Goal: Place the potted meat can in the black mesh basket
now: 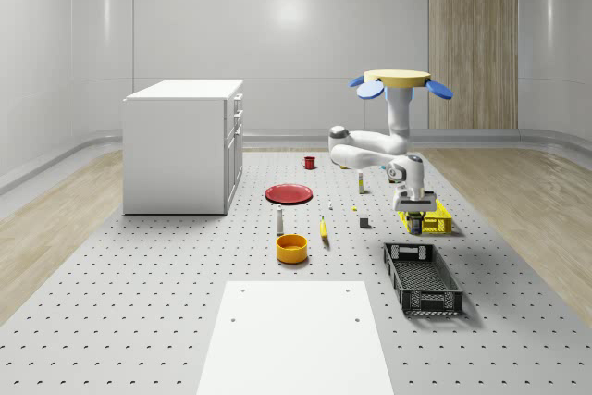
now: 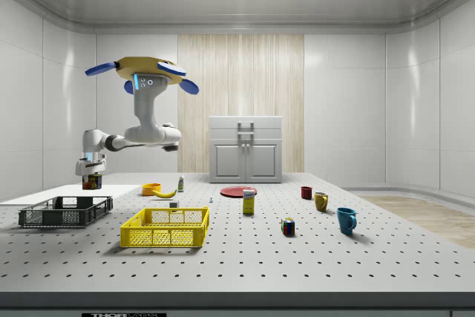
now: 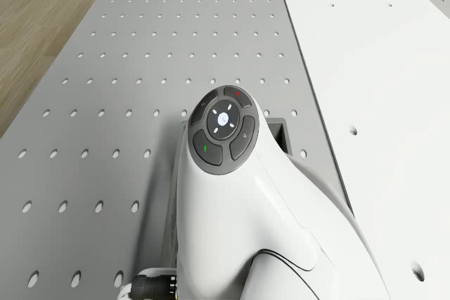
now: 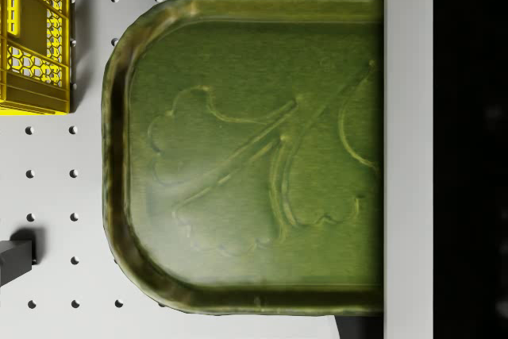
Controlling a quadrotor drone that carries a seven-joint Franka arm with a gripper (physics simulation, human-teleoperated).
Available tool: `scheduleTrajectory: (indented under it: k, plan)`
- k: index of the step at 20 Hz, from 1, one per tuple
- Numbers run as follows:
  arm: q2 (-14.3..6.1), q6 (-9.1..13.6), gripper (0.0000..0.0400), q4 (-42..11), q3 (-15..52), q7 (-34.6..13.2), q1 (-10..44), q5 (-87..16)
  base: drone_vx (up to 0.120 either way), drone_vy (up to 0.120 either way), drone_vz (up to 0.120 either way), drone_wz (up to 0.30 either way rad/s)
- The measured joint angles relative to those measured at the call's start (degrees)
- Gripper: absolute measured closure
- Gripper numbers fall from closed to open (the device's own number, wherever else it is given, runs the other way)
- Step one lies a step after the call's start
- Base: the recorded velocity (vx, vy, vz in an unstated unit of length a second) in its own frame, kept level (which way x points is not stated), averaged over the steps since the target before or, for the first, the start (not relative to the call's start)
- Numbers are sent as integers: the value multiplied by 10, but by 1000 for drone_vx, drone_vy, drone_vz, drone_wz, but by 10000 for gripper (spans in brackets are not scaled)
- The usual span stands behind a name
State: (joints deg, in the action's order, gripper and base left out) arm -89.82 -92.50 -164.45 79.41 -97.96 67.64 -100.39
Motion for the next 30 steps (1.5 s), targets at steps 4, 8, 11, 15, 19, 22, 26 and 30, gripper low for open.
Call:
scheduleTrajectory:
  k: [4, 8, 11, 15, 19, 22, 26, 30]
  plan:
    - [0, 0, 119, 0, 0, 0, 0, 0, 120, 0, -70, 0]
    - [-1, -1, 119, 0, 0, 0, 0, 0, 120, 0, -40, 0]
    - [-1, -1, 119, 0, 0, 0, 0, 0, 120, 0, 0, 0]
    - [-1, -1, 119, 0, 0, 0, 0, 0, 120, 0, 0, 0]
    - [-1, -1, 119, 0, 0, 0, 0, 1, 120, -30, 0, 0]
    - [-2, -2, 119, 0, 0, 0, 0, 1, 120, -93, 0, 0]
    - [-2, -2, 119, 0, 0, 0, 0, 1, 120, 0, 0, 0]
    - [-2, -2, 119, 0, 0, 0, 0, 1, 40, 0, -90, 0]
